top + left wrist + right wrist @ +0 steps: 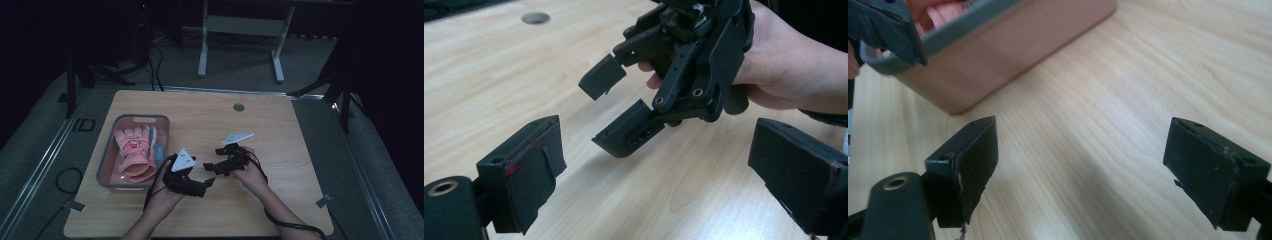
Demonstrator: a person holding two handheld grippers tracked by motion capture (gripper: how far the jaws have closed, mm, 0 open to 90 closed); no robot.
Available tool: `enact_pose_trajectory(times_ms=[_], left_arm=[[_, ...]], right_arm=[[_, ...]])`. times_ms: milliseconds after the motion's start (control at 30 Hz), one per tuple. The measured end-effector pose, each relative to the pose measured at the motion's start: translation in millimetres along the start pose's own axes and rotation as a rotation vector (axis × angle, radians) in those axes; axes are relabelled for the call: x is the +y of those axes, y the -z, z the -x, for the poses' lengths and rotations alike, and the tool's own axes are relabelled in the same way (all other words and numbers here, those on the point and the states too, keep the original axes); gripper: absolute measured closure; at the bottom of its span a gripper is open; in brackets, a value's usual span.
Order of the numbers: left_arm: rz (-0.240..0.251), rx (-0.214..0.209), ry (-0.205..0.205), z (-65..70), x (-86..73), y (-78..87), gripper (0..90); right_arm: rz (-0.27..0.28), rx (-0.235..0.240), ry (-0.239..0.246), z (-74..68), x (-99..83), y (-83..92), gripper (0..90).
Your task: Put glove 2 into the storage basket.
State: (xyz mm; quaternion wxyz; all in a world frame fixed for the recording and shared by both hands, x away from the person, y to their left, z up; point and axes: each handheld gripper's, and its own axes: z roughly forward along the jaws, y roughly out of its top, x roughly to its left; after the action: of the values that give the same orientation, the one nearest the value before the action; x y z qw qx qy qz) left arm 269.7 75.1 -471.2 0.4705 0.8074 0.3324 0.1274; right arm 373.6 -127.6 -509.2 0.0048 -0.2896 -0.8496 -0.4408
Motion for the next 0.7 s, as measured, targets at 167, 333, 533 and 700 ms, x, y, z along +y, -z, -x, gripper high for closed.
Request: enact_pose_trajectory(times_ms=[167,333,533,700], left_arm=[[0.007,-0.024,-0.014,6.5,-6.6,-7.4,7.8],[0.023,-0.051,-0.020,11.1,-13.8,-12.3,7.9],[0.028,-0.070,-0.005,12.7,-23.8,-18.6,7.9],[0.009,-0.079,-0.005,15.1,-30.7,-25.0,7.9]], right_arm=[[0.003,0.000,-0.011,3.1,-12.3,2.0,14.1],[-0.006,-0.004,-0.009,5.0,-22.4,2.8,14.1],[0.000,0.006,-0.013,9.9,-35.1,7.7,14.1],[-0.006,0.001,-0.004,11.9,-43.0,10.6,14.0]])
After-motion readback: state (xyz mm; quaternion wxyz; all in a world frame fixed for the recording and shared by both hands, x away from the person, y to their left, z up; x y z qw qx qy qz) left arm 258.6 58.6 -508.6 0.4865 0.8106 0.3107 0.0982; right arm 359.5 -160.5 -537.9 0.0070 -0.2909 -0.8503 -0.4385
